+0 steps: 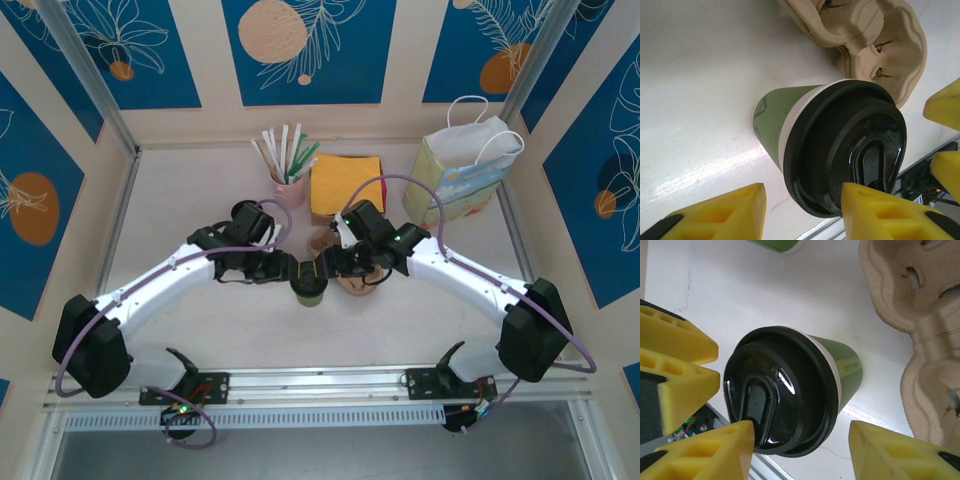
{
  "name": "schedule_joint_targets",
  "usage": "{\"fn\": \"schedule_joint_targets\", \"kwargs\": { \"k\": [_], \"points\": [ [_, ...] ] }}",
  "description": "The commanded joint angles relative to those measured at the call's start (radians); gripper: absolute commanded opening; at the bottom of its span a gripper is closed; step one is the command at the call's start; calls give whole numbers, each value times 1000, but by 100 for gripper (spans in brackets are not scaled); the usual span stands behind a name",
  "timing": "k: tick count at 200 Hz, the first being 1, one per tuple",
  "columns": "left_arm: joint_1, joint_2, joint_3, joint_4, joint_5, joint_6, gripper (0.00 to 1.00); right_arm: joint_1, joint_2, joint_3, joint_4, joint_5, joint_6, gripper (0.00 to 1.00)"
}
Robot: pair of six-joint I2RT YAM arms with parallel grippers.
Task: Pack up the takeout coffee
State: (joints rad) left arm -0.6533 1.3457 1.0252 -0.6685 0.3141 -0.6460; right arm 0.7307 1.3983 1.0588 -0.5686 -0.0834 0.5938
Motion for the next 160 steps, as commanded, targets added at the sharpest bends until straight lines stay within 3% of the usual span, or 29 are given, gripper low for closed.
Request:
{"fn": "schedule_joint_targets", "kwargs": {
  "k": [1, 160],
  "points": [
    [-9, 22, 13, 11, 3, 12, 42, -11, 23, 46, -7, -37, 3, 53],
    [-8, 76, 59, 10, 5, 26, 41, -28, 110, 92, -29, -47, 3, 47]
  ]
}}
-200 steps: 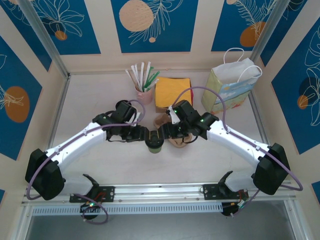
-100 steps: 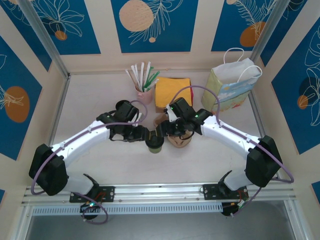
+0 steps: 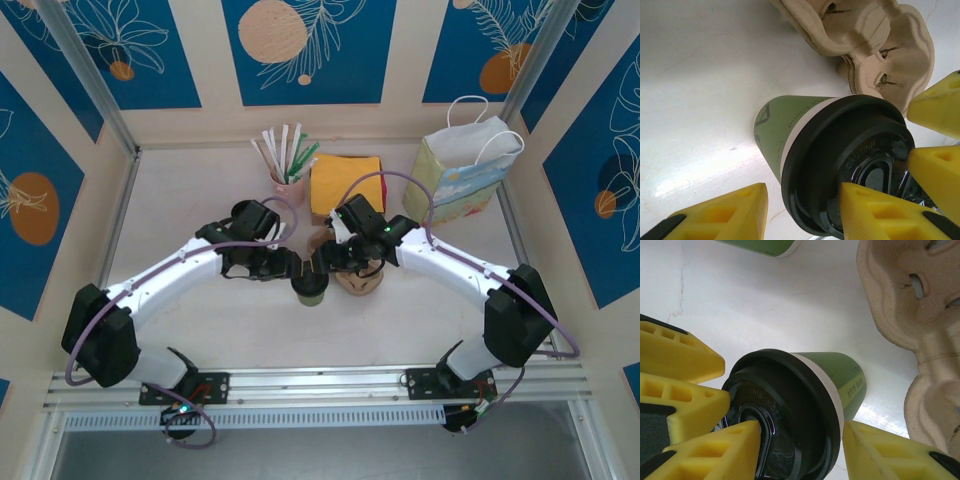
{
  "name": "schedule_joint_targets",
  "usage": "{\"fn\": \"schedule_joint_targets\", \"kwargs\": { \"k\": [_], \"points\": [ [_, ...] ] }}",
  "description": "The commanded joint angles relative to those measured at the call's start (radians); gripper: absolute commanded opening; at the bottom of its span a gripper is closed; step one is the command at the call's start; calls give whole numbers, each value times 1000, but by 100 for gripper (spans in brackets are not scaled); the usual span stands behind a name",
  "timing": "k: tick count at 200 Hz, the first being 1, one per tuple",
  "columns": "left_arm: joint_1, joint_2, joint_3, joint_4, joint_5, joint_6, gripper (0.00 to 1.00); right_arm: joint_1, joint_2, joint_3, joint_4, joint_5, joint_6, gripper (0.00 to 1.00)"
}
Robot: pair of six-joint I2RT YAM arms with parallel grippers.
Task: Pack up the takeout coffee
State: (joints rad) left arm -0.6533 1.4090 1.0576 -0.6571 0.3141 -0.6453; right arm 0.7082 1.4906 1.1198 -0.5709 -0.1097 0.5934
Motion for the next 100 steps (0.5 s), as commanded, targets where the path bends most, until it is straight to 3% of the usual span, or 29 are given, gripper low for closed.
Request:
{"fn": "schedule_joint_targets", "kwargs": {
  "k": [1, 100],
  "points": [
    [-9, 12, 26, -1, 5, 26, 41, -6, 19, 32, -27, -21, 2, 47],
    [-8, 34, 2, -9, 11, 27, 38, -14, 54, -3, -44, -16, 9, 41]
  ]
}}
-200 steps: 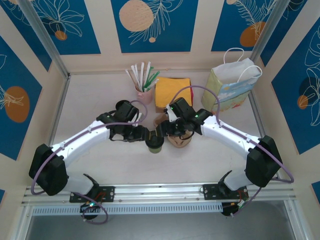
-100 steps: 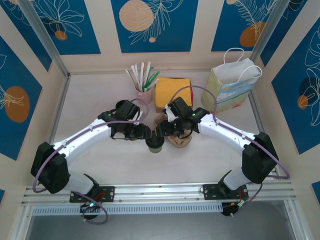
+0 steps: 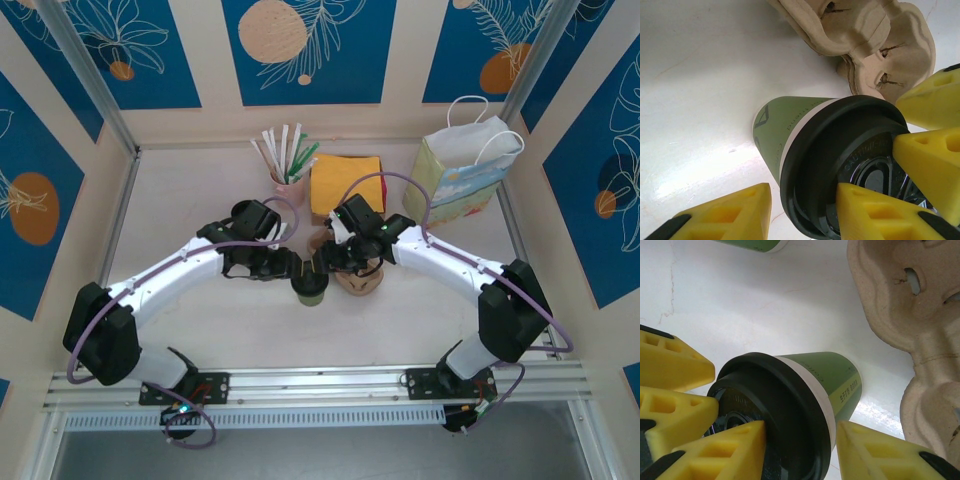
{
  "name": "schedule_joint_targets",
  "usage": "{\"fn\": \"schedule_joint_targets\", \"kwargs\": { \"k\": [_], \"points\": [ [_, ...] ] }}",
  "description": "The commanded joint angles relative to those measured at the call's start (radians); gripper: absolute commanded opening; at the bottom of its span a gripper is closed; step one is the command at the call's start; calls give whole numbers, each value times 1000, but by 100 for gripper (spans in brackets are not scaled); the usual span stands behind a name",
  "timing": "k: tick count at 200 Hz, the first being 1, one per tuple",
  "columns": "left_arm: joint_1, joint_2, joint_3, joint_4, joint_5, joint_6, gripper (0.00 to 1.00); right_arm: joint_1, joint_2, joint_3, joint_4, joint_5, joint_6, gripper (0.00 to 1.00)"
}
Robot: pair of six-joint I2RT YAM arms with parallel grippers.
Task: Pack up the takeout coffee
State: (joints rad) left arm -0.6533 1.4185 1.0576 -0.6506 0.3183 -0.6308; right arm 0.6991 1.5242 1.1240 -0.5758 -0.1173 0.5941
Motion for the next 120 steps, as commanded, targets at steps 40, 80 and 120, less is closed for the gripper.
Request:
{"fn": "schedule_joint_targets", "kwargs": {
  "k": [40, 80, 120],
  "points": [
    [-9, 31, -14, -32, -2, 20, 37, -6, 21, -31, -41, -5, 17, 40],
    [-8, 37, -44, -40, -9, 21, 36, -6, 22, -62, -30, -10, 26, 40],
    [-8, 40, -55, -43, -14, 28, 35, -6, 17, -61, -39, -6, 25, 40]
  ]
}}
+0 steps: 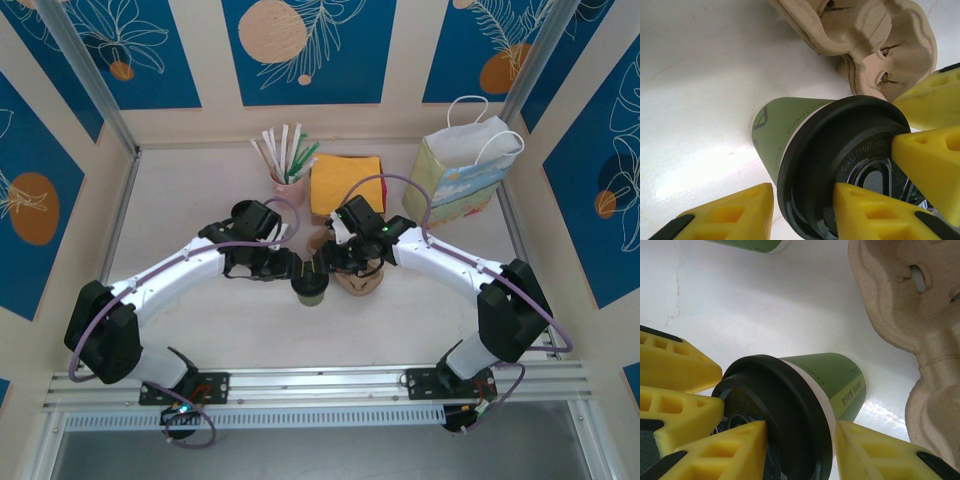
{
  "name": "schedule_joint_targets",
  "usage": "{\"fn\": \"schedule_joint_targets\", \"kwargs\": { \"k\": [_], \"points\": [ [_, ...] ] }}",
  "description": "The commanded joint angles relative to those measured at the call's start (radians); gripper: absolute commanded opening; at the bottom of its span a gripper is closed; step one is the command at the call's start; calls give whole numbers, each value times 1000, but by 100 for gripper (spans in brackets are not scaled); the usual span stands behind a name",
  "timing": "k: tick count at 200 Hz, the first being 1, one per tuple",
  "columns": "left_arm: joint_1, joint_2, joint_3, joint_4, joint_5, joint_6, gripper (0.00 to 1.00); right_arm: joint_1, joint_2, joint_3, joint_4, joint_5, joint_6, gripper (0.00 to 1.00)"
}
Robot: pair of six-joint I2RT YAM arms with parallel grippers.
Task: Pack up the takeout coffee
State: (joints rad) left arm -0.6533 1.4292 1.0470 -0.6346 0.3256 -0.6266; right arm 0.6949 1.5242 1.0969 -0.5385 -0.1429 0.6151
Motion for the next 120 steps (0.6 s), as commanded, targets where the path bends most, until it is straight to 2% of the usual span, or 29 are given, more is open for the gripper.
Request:
{"fn": "schedule_joint_targets", "kwargs": {
  "k": [1, 120],
  "points": [
    [-8, 30, -44, -59, -21, 24, 35, -1, 16, -33, -77, 19, 4, 40],
    [-10, 39, -25, -94, -43, 39, 35, -23, -57, 37, -103, -51, -28, 43]
  ]
}}
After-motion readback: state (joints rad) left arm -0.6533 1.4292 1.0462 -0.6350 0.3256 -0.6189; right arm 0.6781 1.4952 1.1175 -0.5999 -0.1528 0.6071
